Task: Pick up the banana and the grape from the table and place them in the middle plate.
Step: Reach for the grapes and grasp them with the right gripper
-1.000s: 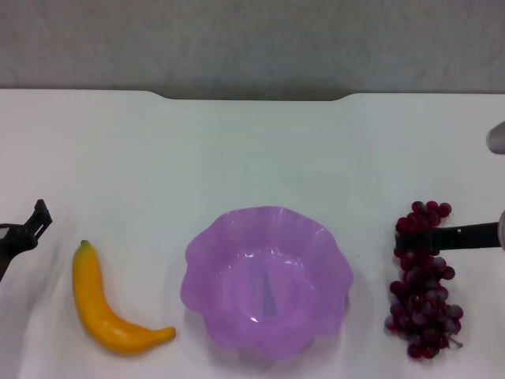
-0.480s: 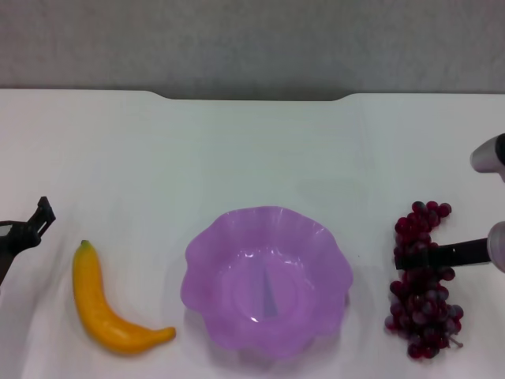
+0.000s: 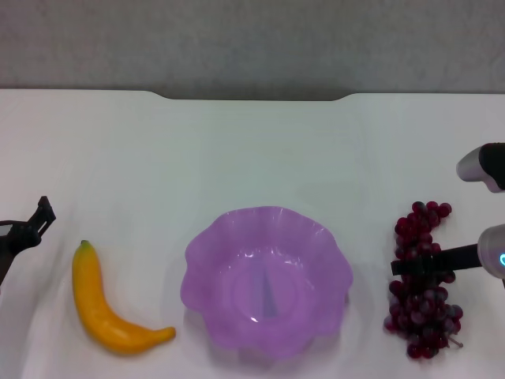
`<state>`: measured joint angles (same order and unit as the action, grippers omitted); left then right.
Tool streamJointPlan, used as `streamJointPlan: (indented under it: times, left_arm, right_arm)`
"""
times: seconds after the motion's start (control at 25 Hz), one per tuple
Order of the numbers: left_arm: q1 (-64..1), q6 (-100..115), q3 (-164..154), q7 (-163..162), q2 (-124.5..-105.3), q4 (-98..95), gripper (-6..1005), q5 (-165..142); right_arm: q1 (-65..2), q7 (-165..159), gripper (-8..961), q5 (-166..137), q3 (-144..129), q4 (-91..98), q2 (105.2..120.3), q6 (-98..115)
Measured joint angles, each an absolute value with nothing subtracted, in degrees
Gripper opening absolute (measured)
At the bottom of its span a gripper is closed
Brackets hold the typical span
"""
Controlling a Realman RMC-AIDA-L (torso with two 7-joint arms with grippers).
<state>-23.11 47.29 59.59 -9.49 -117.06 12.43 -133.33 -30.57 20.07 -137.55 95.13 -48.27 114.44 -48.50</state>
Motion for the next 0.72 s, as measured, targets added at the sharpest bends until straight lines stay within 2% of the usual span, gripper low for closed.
streamJointPlan:
  times: [0.56,0.72]
  left_arm:
    - [-23.1,47.3,59.7,-9.5,-117.07,12.4,898,-133.2]
    - [-23.0,47.3,59.7,-9.5,-117.07,12.4,898,-133.1]
  right_arm:
    - [-30.7,20.7,773,-137.5,93.1,-47.7,114.51,-45.9]
    - [-30.7,21.0,588,-137.5,91.2,-47.6,114.52,-44.3]
